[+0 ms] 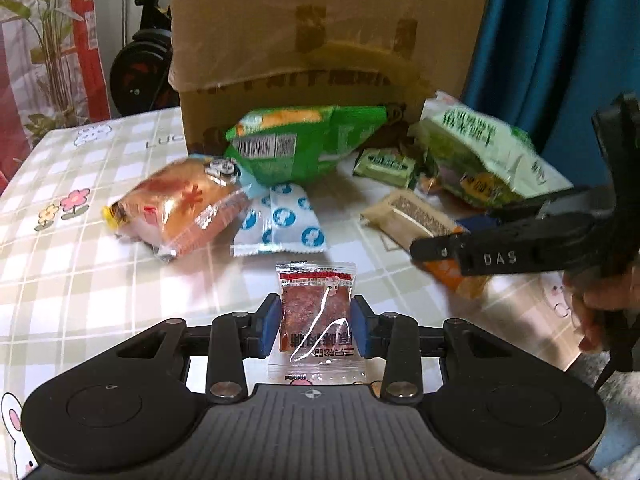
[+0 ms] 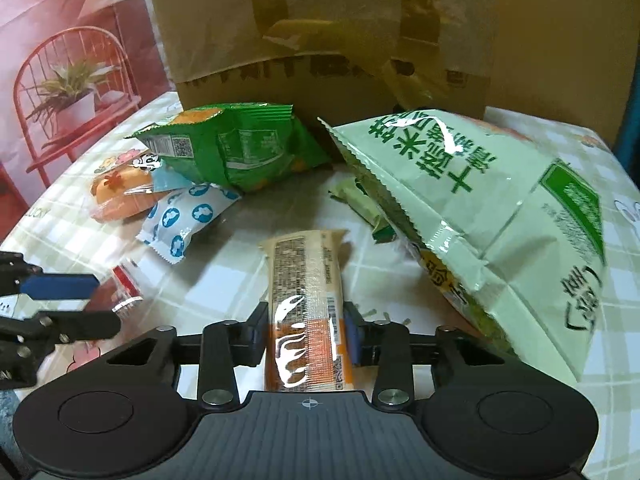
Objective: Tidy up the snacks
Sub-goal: 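Grasp the small red packet with the left tool while the right tool grasps the wafer bar, then carry both snacks over the box and open both tools to drop them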
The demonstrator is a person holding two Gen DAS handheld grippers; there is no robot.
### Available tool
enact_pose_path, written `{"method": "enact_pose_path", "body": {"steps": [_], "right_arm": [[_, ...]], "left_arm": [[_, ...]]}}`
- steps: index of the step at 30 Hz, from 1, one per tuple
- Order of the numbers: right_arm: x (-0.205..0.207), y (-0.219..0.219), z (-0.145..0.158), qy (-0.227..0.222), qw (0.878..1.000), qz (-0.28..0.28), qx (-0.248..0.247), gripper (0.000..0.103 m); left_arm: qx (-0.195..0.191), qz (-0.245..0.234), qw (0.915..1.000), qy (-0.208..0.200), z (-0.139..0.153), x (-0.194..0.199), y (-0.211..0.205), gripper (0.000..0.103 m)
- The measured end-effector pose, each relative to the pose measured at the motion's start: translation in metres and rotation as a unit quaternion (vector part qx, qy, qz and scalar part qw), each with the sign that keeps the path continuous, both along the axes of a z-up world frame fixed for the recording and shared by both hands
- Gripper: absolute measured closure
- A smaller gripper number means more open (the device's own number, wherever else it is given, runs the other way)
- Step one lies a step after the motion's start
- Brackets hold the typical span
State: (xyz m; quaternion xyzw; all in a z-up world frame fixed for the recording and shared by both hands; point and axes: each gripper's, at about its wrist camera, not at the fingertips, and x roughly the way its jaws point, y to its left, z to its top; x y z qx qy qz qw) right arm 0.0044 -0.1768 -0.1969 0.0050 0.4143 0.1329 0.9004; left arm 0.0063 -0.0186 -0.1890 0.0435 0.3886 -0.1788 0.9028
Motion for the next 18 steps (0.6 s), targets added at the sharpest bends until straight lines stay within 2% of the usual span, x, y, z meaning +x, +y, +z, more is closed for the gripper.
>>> {"method": "enact_pose_path", "body": {"steps": [4, 10, 14, 18], "right_arm": [[-0.011, -0.006, 0.013, -0.017, 1.000, 0.000, 0.020, 0.070], [-0.018, -0.013, 0.053, -0.062, 0.996, 0.009, 0.060, 0.070], [-0.008, -0.017, 0.091, -0.102, 0.991, 0.015, 0.089, 0.070], [0.019, -0.029, 0.139, -0.158, 0.982, 0.015, 0.105, 0.070]], "left_arm": [[-0.009, 0.004, 0.9997, -0.023, 0.016, -0.003, 0.002, 0.063], [-0.025, 0.014, 0.9965, -0.079, 0.057, 0.001, 0.008, 0.063], [-0.043, 0.024, 0.9915, -0.120, 0.094, 0.015, 0.014, 0.063], [-0.059, 0.029, 0.9856, -0.156, 0.130, 0.043, 0.017, 0.063]]}}
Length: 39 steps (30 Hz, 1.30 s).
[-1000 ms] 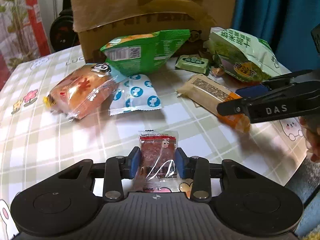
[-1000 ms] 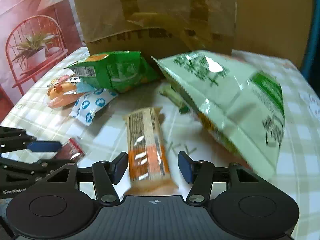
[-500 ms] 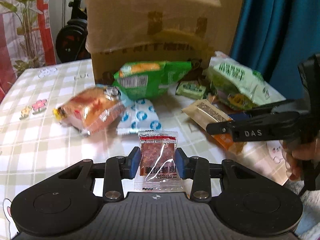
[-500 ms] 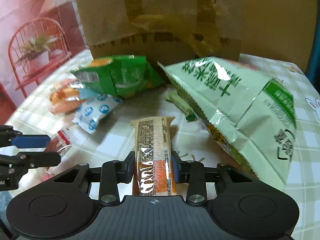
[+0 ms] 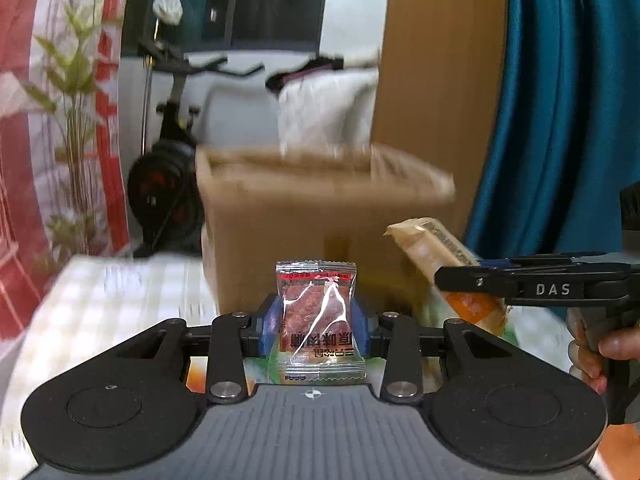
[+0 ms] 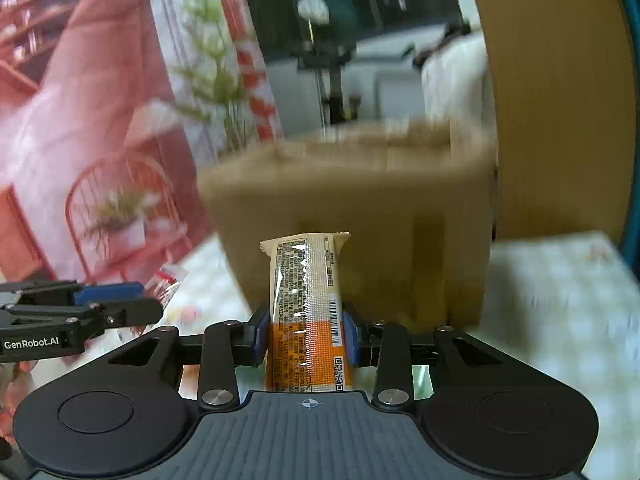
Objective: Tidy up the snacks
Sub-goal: 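Carry both snacks over the box and open both tools to drop them, then bring both tools back to the light green rice-cracker bag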
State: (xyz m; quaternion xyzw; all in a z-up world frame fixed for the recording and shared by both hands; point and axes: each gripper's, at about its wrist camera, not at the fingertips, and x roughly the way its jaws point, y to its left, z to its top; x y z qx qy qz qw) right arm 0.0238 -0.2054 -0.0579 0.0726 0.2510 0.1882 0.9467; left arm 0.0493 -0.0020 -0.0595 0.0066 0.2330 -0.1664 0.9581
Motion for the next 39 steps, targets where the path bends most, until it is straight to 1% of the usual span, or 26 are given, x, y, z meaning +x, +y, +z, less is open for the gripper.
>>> {"method": "enact_pose_path", "body": {"steps": [3, 6, 10, 14, 18, 20, 22, 24, 26, 29, 32, 35, 39], "right_arm": [[0.030, -0.011, 0.031, -0.031, 0.999, -0.012, 0.001, 0.070], [0.069, -0.021, 0.058, -0.059, 0.998, -0.025, -0.008, 0.070], [0.127, -0.028, 0.074, -0.062, 0.997, -0.046, -0.022, 0.070], [0.174, -0.028, 0.073, -0.052, 0.996, -0.057, -0.033, 0.070], [0.200, -0.021, 0.054, -0.038, 0.997, -0.057, -0.045, 0.070], [0.209, -0.020, 0.045, -0.022, 0.997, -0.061, -0.038, 0.070], [0.210, -0.019, 0.038, -0.014, 0.998, -0.059, -0.035, 0.070], [0.208, -0.018, 0.033, -0.013, 0.997, -0.057, -0.046, 0.068], [0.203, -0.017, 0.031, -0.016, 0.996, -0.063, -0.053, 0.064], [0.193, -0.018, 0.035, -0.015, 0.997, -0.061, -0.050, 0.062], [0.177, -0.016, 0.044, -0.025, 0.996, -0.057, -0.057, 0.056], [0.157, -0.013, 0.051, -0.035, 0.996, -0.049, -0.070, 0.055], [0.127, -0.010, 0.056, -0.039, 0.995, -0.036, -0.084, 0.055]], "left_arm": [[-0.007, 0.001, 0.9996, -0.026, 0.026, 0.030, -0.004, 0.063], [-0.003, 0.000, 0.9988, -0.048, 0.047, 0.068, -0.014, 0.063], [-0.013, 0.003, 0.9989, -0.044, 0.056, 0.121, -0.025, 0.063], [-0.004, 0.004, 0.9994, -0.034, 0.050, 0.160, -0.032, 0.063], [0.002, 0.008, 0.9999, -0.008, 0.038, 0.181, -0.032, 0.063], [0.013, 0.008, 0.9999, -0.003, 0.033, 0.186, -0.035, 0.063], [0.018, 0.006, 0.9998, -0.001, 0.030, 0.187, -0.033, 0.062], [0.015, 0.006, 0.9998, 0.009, 0.027, 0.191, -0.030, 0.059], [0.007, 0.010, 0.9997, 0.022, 0.025, 0.194, -0.029, 0.048], [0.006, 0.013, 0.9995, 0.028, 0.027, 0.189, -0.025, 0.046], [0.010, 0.018, 0.9995, 0.022, 0.034, 0.174, -0.021, 0.044], [0.007, 0.024, 0.9996, 0.014, 0.041, 0.156, -0.015, 0.040], [0.010, 0.039, 0.9991, 0.015, 0.043, 0.130, -0.008, 0.040]]}}
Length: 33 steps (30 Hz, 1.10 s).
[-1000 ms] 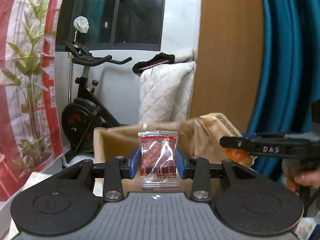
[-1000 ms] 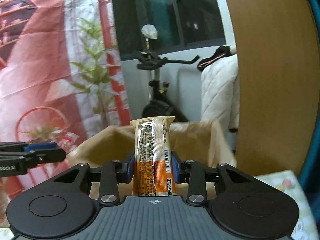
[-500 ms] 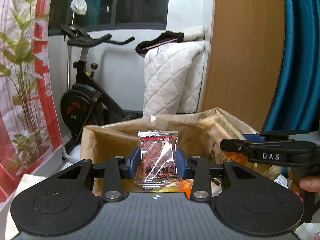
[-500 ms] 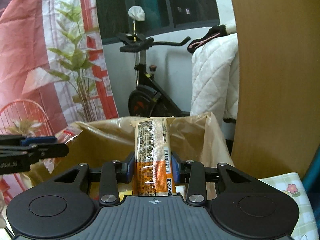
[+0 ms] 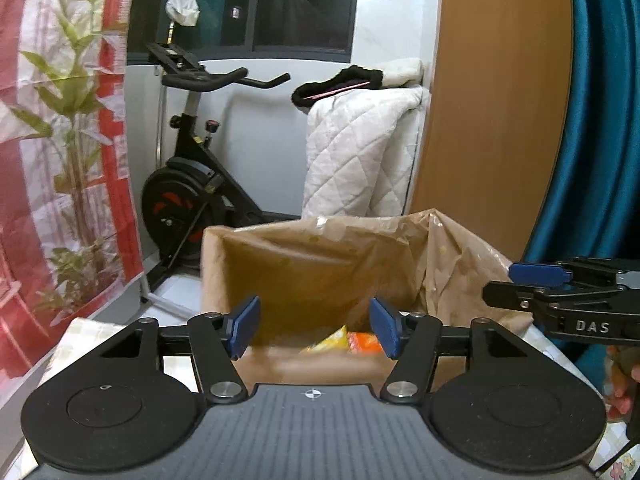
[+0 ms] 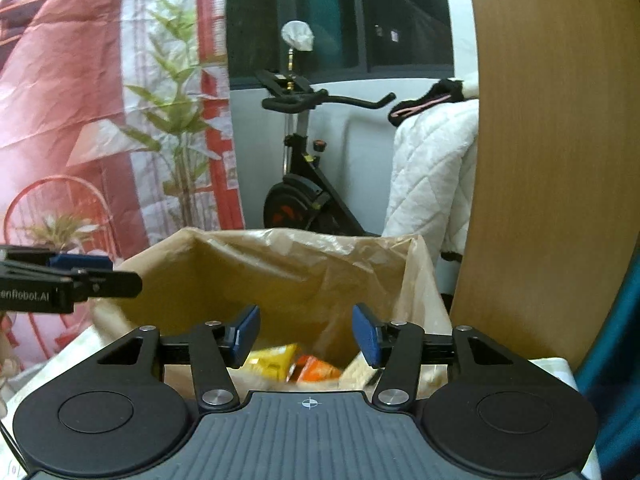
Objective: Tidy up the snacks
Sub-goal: 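Bring both tools back to the light green rice-cracker bag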
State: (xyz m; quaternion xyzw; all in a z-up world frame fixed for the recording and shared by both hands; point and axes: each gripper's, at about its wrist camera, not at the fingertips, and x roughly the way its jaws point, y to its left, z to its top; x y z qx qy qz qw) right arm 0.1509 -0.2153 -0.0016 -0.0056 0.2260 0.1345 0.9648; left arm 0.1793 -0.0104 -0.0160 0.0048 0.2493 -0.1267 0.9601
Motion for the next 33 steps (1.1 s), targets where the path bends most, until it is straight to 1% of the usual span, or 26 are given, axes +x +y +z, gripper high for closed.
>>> {"method": "enact_pose_path", "body": {"steps": [4, 8, 14, 17, 24, 30, 33], "right_arm": [[-0.030, 0.005, -0.001, 0.004, 1.000, 0.012, -0.012, 0.055], [-0.055, 0.007, -0.007, 0.010, 1.000, 0.018, -0.015, 0.054], [-0.083, -0.002, -0.024, 0.028, 1.000, 0.011, 0.008, 0.052], [-0.090, -0.008, -0.037, 0.041, 0.999, 0.005, 0.014, 0.052], [-0.110, -0.026, -0.065, 0.059, 0.998, -0.015, 0.008, 0.051], [-0.125, -0.048, -0.089, 0.077, 0.996, -0.041, 0.002, 0.047], [-0.131, -0.060, -0.098, 0.083, 0.995, -0.053, -0.003, 0.043]], "left_arm": [[-0.005, 0.011, 0.9999, 0.008, -0.003, -0.025, 0.011, 0.040], [-0.001, 0.017, 0.9998, 0.012, -0.009, -0.048, 0.021, 0.040], [0.005, 0.024, 0.9996, 0.016, -0.020, -0.075, 0.028, 0.040], [0.003, 0.025, 0.9994, 0.022, -0.029, -0.082, 0.027, 0.040], [-0.017, 0.024, 0.9984, 0.048, -0.049, -0.092, 0.028, 0.040], [-0.026, 0.017, 0.9975, 0.064, -0.062, -0.095, 0.027, 0.040], [-0.028, 0.009, 0.9971, 0.070, -0.068, -0.096, 0.023, 0.040]]}}
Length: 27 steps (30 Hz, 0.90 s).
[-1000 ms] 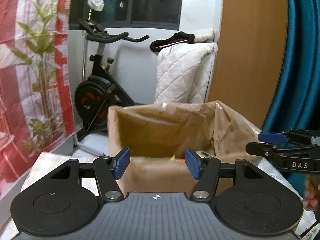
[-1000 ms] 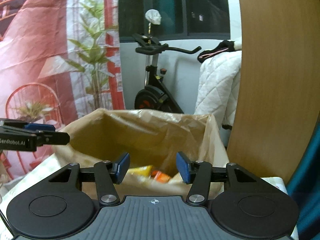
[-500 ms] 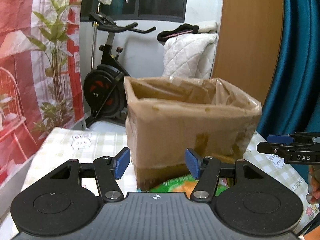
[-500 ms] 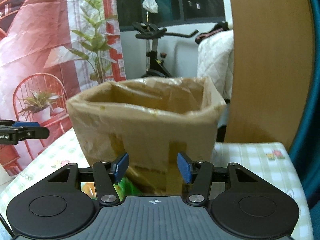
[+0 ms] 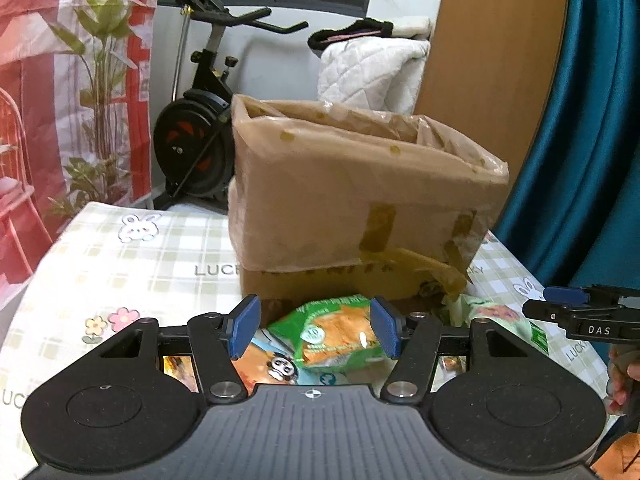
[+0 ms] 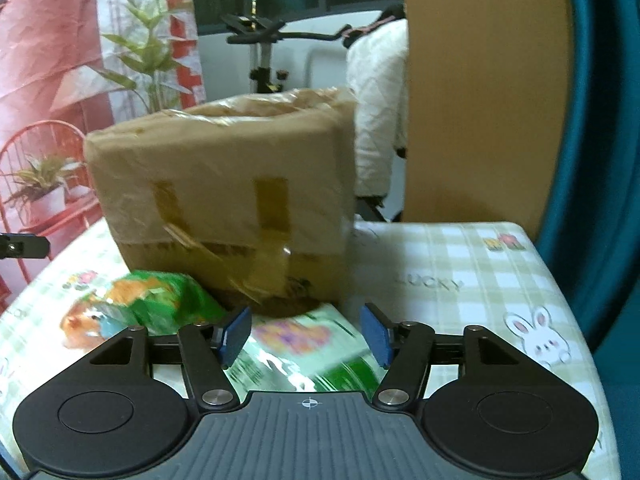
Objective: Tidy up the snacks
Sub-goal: 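Bring both tools back to the light green rice-cracker bag, then grasp the light green rice-cracker bag with both tools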
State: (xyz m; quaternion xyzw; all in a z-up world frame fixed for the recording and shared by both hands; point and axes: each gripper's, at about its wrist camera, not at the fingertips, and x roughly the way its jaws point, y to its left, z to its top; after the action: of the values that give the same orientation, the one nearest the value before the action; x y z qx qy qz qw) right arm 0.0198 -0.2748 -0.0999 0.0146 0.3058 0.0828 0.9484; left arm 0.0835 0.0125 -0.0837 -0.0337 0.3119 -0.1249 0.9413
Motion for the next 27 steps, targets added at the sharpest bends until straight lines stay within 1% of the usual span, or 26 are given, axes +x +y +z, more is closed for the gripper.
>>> {"method": "enact_pose_path", "body": {"steps": [6, 8, 9, 11, 13, 17, 19, 21, 24, 25, 27], "right_arm": [[-0.011, -0.011, -0.015, 0.014, 1.000, -0.013, 0.003, 0.036], [-0.013, -0.012, -0.020, 0.021, 1.000, -0.010, 0.003, 0.031], [-0.014, -0.012, -0.021, 0.024, 1.000, -0.008, 0.003, 0.030], [-0.019, -0.011, -0.024, 0.026, 1.000, -0.005, 0.005, 0.023], [-0.022, -0.011, -0.028, 0.030, 1.000, -0.005, 0.006, 0.021], [-0.026, -0.008, -0.039, 0.049, 0.999, 0.003, 0.006, 0.020], [-0.028, -0.007, -0.044, 0.056, 0.998, 0.003, 0.007, 0.020], [-0.029, -0.008, -0.050, 0.063, 0.998, 0.001, 0.012, 0.020], [-0.029, -0.011, -0.058, 0.072, 0.997, -0.001, 0.030, 0.023], [-0.029, -0.012, -0.060, 0.074, 0.997, -0.001, 0.035, 0.027], [-0.029, -0.012, -0.064, 0.078, 0.996, 0.003, 0.042, 0.030]], "left_arm": [[-0.007, -0.014, 0.9999, 0.007, -0.009, -0.003, -0.008, 0.040], [-0.008, -0.021, 0.9997, 0.011, -0.012, -0.002, -0.015, 0.040], [-0.008, -0.026, 0.9996, 0.012, -0.012, -0.001, -0.018, 0.040], [-0.006, -0.044, 0.9989, 0.011, -0.013, 0.000, -0.029, 0.040], [-0.006, -0.072, 0.9972, 0.017, -0.016, 0.002, -0.044, 0.040], [-0.011, -0.135, 0.9901, 0.038, -0.026, 0.011, -0.078, 0.040], [-0.015, -0.169, 0.9843, 0.050, -0.031, 0.018, -0.097, 0.040], [-0.016, -0.197, 0.9788, 0.053, -0.036, 0.023, -0.113, 0.040], [-0.010, -0.223, 0.9731, 0.057, -0.042, 0.032, -0.132, 0.040], [-0.009, -0.227, 0.9721, 0.059, -0.044, 0.034, -0.136, 0.040], [-0.008, -0.233, 0.9701, 0.066, -0.050, 0.040, -0.143, 0.040]]}}
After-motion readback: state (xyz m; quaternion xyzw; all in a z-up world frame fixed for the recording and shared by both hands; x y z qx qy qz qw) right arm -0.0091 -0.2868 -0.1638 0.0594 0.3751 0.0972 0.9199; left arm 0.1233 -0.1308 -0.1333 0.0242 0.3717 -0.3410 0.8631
